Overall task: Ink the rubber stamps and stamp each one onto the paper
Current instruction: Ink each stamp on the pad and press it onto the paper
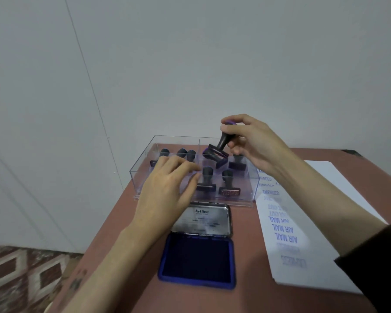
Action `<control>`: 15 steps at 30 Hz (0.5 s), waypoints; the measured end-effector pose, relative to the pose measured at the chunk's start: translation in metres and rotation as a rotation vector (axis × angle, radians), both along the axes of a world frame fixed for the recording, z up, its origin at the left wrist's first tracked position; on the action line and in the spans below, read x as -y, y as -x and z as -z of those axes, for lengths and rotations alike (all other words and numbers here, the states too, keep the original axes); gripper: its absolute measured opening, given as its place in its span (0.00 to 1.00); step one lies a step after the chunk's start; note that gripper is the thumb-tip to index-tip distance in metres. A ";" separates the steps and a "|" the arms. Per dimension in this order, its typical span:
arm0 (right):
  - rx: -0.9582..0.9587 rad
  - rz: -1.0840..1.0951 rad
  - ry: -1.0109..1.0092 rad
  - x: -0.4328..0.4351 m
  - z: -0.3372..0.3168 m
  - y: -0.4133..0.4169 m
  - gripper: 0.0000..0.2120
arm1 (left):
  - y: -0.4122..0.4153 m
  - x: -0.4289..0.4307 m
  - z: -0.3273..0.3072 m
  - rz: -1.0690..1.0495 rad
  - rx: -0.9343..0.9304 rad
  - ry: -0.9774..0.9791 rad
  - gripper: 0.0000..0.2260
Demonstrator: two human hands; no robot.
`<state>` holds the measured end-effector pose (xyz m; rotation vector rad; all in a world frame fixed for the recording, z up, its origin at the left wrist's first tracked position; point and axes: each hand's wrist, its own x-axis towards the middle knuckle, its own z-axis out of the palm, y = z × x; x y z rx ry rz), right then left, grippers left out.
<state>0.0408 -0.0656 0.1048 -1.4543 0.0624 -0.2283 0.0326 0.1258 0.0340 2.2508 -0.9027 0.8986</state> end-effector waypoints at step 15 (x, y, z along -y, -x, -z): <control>0.174 -0.132 0.663 -0.061 0.051 0.099 0.08 | 0.013 -0.028 0.031 -0.163 -0.351 -0.112 0.10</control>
